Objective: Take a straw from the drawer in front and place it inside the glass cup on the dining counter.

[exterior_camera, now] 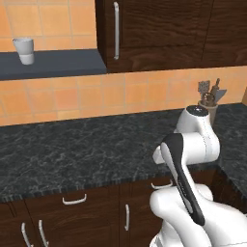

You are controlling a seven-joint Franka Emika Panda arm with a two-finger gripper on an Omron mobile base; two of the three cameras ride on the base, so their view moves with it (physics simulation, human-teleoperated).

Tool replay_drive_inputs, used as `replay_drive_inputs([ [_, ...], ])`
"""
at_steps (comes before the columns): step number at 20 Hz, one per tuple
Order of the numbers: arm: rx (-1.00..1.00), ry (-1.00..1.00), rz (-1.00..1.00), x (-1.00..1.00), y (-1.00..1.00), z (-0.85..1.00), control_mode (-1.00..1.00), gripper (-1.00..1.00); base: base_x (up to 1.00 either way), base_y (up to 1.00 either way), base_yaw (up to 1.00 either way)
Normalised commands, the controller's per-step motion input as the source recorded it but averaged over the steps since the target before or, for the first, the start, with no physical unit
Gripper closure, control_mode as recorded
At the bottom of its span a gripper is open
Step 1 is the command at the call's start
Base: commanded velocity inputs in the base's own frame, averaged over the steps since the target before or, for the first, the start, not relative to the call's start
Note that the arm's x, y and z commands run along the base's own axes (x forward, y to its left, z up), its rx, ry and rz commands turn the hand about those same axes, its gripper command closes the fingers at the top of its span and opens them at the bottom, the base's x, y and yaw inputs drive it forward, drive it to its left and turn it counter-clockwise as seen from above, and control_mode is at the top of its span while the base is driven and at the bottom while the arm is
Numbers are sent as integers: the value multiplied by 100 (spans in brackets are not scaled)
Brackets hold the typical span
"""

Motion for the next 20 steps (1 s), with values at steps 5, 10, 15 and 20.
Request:
replay_drive_inputs([
  [5, 0, 0, 0, 0, 0, 0, 100, -100, -14, 19, 0],
  [10, 0, 0, 0, 0, 0, 0, 100, -100, -14, 41, 0],
  [15, 0, 0, 0, 0, 0, 0, 100, -100, -21, 45, -1],
  [20, 0, 0, 0, 0, 0, 0, 100, -100, -30, 46, -11],
])
